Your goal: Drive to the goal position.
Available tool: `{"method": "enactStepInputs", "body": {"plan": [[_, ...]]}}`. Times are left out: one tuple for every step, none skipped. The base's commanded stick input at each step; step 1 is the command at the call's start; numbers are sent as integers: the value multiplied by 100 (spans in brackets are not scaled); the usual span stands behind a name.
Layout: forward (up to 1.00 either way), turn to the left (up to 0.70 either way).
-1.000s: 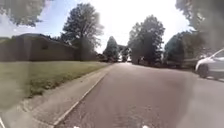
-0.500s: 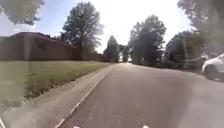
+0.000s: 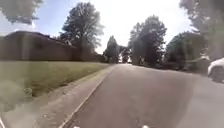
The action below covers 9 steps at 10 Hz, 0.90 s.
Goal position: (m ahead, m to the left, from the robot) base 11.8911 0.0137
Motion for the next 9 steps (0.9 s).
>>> {"method": "enactStepInputs", "body": {"plan": [[100, 0], [100, 0], [100, 0], [100, 0], [100, 0], [100, 0], [100, 0], [100, 0], [100, 0]]}}
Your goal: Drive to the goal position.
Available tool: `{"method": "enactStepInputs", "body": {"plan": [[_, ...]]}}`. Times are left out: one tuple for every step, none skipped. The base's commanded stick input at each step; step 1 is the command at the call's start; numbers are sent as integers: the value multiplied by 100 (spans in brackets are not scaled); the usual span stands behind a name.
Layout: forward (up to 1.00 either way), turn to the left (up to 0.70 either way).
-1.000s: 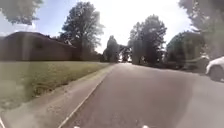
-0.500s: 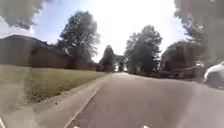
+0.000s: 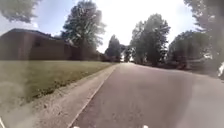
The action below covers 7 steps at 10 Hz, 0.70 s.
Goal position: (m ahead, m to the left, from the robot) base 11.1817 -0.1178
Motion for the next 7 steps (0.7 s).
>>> {"method": "enactStepInputs", "body": {"plan": [[100, 0], [100, 0], [100, 0], [100, -5], [100, -17], [100, -37], [100, -37]]}}
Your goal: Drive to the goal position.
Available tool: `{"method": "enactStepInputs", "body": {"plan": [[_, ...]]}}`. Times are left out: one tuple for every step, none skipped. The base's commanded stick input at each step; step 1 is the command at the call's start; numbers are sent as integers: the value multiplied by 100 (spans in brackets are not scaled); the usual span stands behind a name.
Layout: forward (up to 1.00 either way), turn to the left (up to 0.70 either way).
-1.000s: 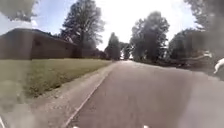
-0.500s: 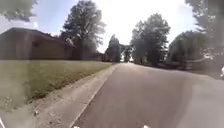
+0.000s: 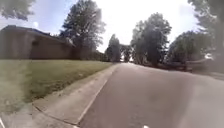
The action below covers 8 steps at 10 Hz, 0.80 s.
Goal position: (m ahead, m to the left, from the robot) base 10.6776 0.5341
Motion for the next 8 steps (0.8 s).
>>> {"method": "enactStepInputs", "body": {"plan": [[100, -37], [100, -37], [100, -37], [100, -37], [100, -18], [100, -4], [100, 0], [100, 0]]}}
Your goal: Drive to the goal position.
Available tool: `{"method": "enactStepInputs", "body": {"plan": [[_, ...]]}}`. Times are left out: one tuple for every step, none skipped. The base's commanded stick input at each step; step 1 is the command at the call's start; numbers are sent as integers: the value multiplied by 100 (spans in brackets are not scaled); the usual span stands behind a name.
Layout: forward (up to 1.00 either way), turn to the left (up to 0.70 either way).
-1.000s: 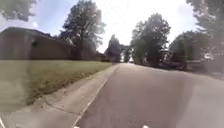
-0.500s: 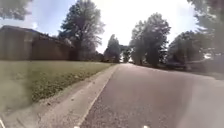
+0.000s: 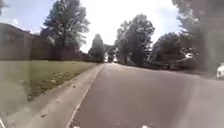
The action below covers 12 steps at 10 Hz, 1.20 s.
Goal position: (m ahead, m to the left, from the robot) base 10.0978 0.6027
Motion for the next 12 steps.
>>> {"method": "enactStepInputs", "body": {"plan": [[100, 0], [100, 0], [100, 0], [100, 0], [100, 0], [100, 0], [100, 0], [100, 0], [100, 1], [100, 4], [100, 21], [100, 25]]}}
